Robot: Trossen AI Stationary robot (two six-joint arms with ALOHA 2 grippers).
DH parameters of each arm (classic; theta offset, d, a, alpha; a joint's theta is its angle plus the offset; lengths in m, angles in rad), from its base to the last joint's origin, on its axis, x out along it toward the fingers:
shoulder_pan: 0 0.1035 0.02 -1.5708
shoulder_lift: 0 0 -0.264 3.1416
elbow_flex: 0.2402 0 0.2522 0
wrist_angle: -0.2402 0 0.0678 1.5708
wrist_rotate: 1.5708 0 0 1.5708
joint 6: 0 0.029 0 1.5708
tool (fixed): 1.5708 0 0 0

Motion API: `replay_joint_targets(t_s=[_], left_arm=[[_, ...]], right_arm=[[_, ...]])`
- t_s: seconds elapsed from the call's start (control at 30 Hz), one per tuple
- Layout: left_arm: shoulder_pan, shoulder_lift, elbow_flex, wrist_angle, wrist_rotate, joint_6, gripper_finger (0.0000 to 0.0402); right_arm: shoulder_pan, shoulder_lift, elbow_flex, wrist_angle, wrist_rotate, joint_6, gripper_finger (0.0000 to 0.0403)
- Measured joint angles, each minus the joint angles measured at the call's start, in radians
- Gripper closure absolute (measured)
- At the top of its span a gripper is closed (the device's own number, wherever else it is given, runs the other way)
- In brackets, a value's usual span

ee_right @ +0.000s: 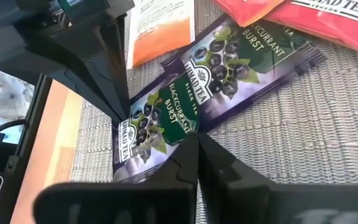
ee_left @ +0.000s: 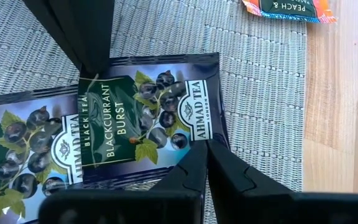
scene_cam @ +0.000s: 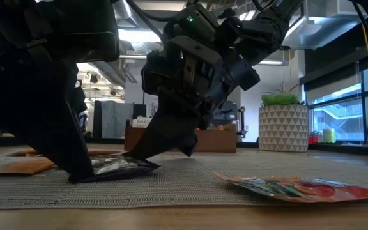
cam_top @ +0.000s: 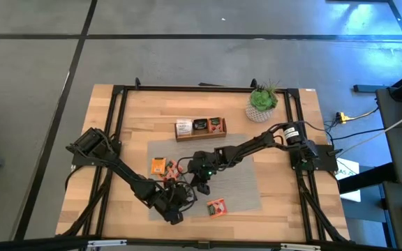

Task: Pick & Place Tea
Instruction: Put the blue tea bag into the middle section of the wooden organizer

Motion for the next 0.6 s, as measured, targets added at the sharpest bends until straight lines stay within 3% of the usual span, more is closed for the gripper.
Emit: replay_joint_targets(t_s=[0.3,0.6], left_arm=[[-0.001,0.000,0.000,0.000,-0.007,0.001,0.0390],[-0.001,0.001,0.000,0.000,-0.012,0.026,0.0391]], right_arm=[[0.002,0.000,0.000,0.017,-0.026,0.035,0.0392],[0.003,0.000,0.000,0.021,-0.022,0.027,0.0337]])
